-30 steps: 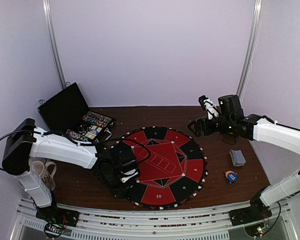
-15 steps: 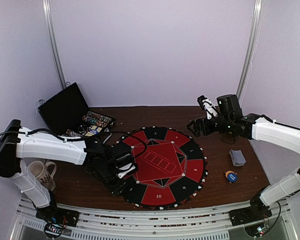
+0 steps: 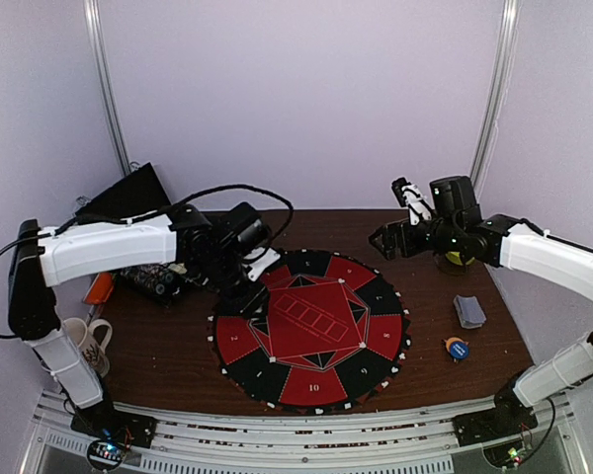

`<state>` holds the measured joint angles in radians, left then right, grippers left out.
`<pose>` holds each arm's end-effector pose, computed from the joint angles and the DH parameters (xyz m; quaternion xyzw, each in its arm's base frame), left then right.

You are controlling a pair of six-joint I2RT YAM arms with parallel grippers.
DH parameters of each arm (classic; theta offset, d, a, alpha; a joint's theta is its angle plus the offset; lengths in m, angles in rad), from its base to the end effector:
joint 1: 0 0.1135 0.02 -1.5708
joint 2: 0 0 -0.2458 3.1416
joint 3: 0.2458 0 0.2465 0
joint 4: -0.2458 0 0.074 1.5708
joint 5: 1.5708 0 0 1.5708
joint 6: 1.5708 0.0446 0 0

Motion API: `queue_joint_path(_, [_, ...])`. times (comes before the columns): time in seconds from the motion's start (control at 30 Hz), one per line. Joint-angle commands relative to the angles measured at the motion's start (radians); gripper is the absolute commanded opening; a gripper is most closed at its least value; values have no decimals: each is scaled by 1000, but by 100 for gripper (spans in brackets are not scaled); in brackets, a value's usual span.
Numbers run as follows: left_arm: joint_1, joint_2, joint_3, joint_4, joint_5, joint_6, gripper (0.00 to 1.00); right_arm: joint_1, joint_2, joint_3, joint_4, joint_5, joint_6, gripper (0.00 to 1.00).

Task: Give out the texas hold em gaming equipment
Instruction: Pick up the dealer button from the poker table mat, then place the dealer button in position 5.

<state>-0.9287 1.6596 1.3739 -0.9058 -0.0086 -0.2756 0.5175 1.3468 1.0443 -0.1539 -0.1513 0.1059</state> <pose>0.1991 -0.2657 0.2383 0.3143 0.9304 -0.1033 0.1577 0.2726 0.1629 0.2871 -0.2121 0.8203 0.2228 0.4822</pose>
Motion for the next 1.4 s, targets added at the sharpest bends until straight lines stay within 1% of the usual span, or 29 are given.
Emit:
queue_joint_path(0.0, [87,167,213,-2,-24,168,22,6,17,40,-58,52,26,100])
queue_joint_path(0.1, [156,303,377,-2,-22,234,22,4,20,38,-61,67,32,100])
queue_joint_path(0.17, [190,414,527,-21,-51,270,22,4,20,36,-70,68,33,100])
queue_joint_path(0.23, [200,522,672,-38,-70,291,22,4,17,32,-76,90,36,100])
queue_joint_path(0.33, [208,669,859,-32,-53,298,22,-4,4,16,-73,152,49,100])
queue_joint_path(0.4, [211,760,957,-22,-66,292,22,-13,0,8,-71,171,64,100])
queue_joint_path(0.47, [212,828,1016,3,-80,279,22,-19,-1,2,-66,162,71,100])
queue_joint_path(0.67, [216,920,1014,147,-96,221,22,-20,17,3,-78,147,78,100])
queue_joint_path(0.8, [216,963,1015,170,-82,201,22,-20,16,3,-83,151,78,100])
queue_joint_path(0.9, [216,988,1012,179,-82,193,24,-19,12,2,-79,149,78,100])
queue_joint_path(1.13, [216,1029,1002,250,-119,189,27,-20,25,23,-81,135,78,100])
queue_joint_path(1.3, [217,1044,1003,310,-117,180,35,-20,26,39,-112,155,72,100])
queue_joint_path(1.37, [216,1047,1002,325,-106,179,41,-20,21,42,-120,167,67,100])
